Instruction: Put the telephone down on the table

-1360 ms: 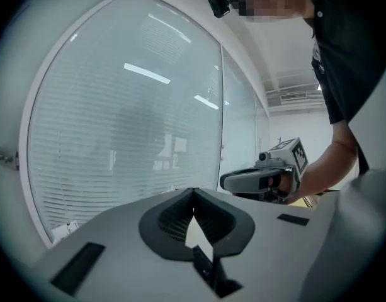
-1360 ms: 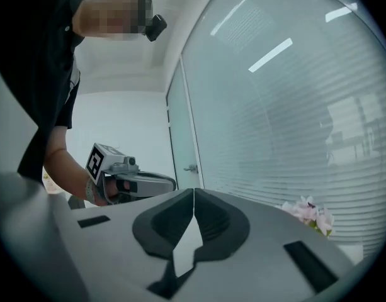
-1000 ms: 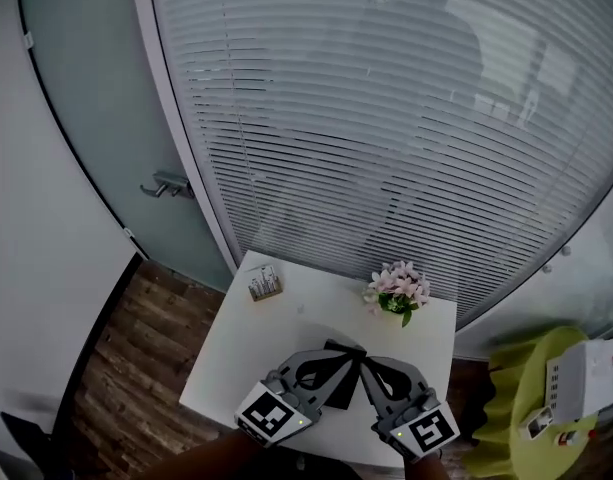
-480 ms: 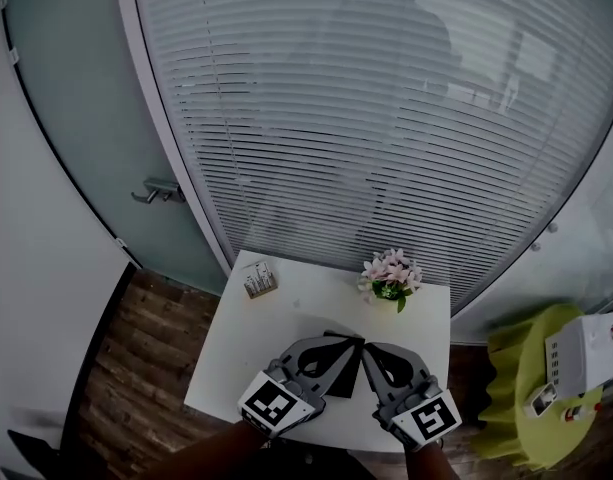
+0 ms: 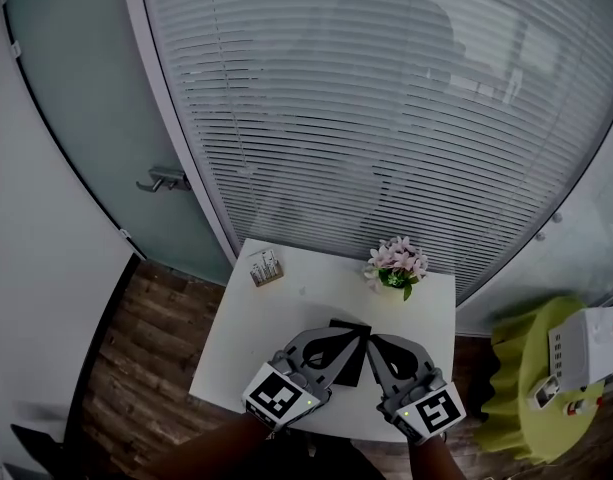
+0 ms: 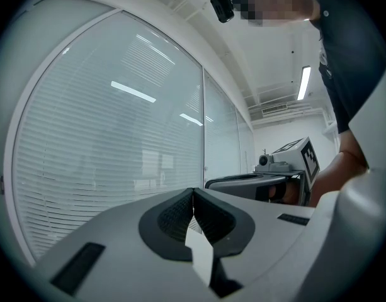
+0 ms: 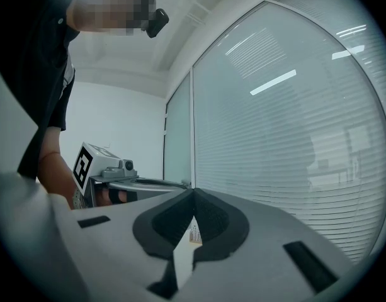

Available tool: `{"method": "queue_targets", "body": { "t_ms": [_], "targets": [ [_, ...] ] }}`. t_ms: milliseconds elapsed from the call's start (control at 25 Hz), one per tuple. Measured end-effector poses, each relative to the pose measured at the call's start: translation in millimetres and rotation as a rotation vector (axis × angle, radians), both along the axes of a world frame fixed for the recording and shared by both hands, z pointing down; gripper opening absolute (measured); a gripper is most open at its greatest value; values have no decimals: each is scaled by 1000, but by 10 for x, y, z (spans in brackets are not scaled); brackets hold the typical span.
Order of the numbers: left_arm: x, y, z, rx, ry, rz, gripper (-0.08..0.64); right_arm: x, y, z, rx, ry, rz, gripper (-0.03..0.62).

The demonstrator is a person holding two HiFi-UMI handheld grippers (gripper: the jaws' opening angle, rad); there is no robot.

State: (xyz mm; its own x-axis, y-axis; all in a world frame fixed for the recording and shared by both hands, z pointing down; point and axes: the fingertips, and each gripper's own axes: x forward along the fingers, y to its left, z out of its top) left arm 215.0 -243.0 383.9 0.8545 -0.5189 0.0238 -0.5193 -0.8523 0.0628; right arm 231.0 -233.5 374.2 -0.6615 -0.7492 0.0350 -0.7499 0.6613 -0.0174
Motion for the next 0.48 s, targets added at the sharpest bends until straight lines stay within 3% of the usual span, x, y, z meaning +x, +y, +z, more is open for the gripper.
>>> {"method": "queue_targets", "body": {
  "t_ms": [320, 480],
  "targets": [
    [-52, 22, 48, -13, -5, -4, 9, -66, 44, 47, -5, 3, -16, 23],
    [-94, 51, 108, 1, -100, 9, 9, -72, 56, 51, -9, 7, -17, 23]
  ]
}}
